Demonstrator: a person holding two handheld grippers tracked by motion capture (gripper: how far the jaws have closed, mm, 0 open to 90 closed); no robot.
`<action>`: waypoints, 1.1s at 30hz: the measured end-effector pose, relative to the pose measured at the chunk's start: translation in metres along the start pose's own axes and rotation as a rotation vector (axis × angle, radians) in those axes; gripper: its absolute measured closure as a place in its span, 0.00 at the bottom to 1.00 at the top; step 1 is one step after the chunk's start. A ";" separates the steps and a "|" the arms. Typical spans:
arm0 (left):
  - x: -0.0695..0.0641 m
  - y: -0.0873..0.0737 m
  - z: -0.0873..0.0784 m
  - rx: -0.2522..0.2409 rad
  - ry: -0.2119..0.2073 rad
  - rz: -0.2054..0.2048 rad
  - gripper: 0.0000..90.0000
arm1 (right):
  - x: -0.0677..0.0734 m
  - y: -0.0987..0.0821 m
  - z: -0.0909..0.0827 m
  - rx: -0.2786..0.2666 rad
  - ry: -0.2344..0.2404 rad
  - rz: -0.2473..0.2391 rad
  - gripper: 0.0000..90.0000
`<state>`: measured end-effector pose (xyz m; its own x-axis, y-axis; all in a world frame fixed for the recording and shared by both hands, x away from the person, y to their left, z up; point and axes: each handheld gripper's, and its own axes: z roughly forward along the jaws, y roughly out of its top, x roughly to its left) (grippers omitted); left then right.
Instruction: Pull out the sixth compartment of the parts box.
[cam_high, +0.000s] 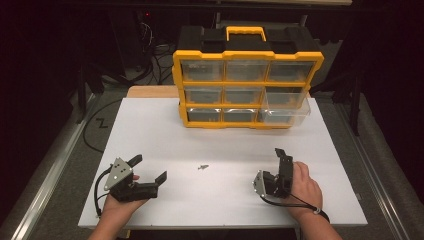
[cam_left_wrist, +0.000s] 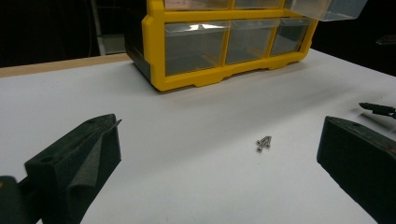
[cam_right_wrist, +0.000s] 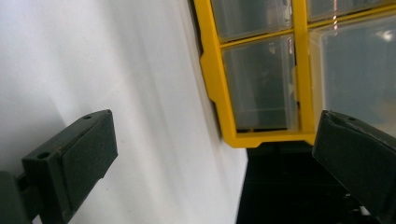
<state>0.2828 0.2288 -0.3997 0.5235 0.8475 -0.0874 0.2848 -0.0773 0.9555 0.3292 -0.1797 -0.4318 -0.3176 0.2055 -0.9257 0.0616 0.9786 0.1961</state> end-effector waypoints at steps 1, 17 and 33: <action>0.000 0.000 0.000 0.001 0.000 0.001 0.00 | 0.000 -0.001 0.000 -0.003 -0.002 0.004 0.01; 0.001 -0.001 0.003 0.008 0.007 0.004 0.00 | -0.014 -0.017 0.006 -0.023 0.120 0.384 0.01; 0.002 -0.004 0.008 0.028 -0.003 -0.004 0.01 | -0.028 -0.030 0.007 -0.056 0.298 0.759 0.01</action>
<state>0.2894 0.2267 -0.4060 0.5244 0.8465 -0.0918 0.3092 -0.0889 0.9468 0.3429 -0.2144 -0.4142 -0.4472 0.7943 -0.4111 0.3165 0.5705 0.7579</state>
